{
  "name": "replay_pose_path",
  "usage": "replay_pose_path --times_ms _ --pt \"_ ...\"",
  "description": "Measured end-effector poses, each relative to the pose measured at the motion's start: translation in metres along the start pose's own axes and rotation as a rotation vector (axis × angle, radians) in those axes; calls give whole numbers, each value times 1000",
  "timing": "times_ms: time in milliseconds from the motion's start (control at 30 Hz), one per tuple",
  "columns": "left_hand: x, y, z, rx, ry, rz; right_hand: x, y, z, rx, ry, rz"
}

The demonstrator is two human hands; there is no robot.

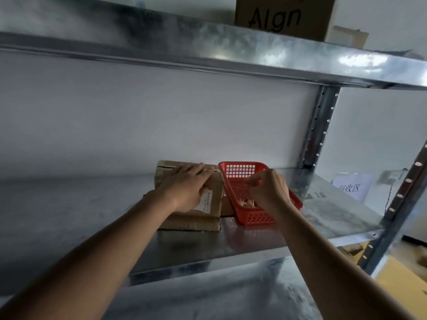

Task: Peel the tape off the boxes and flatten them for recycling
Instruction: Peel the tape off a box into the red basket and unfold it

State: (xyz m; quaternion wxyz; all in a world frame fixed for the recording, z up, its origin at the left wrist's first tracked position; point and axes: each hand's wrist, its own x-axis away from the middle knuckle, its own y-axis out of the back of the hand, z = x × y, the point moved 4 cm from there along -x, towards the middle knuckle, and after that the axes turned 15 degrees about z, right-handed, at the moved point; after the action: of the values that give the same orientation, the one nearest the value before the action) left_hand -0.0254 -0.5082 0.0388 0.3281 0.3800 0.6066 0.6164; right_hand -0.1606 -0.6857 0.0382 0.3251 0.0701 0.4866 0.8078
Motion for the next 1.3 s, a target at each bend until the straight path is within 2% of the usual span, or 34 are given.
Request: replay_pose_path --times_ms 100,200,367,533,733,833,933,1033,1100,1167,1300 --pt "3 8 0 -8 1 -1 -1 4 2 -89 49 -35" --pt "9 20 1 -62 -17 -37 3 0 19 -152 201 4" --pt "22 32 13 -85 24 -84 10 -21 64 7 485 194" --pt "32 39 43 113 10 8 9 -41 89 68 545 166" --pt "50 36 80 248 -51 127 6 -59 105 54 426 85" --pt "55 38 90 183 -21 124 11 -76 117 -43 439 112" --pt "59 43 99 154 44 122 10 -92 121 -257 365 242" --pt "64 41 105 165 78 70 15 -111 131 -762 342 498" --pt "65 38 106 158 94 36 17 -119 135 -990 342 599" --pt "66 36 108 157 102 16 17 -119 136 -1019 333 571" --pt "66 32 115 180 63 18 18 -104 134 -911 341 371"
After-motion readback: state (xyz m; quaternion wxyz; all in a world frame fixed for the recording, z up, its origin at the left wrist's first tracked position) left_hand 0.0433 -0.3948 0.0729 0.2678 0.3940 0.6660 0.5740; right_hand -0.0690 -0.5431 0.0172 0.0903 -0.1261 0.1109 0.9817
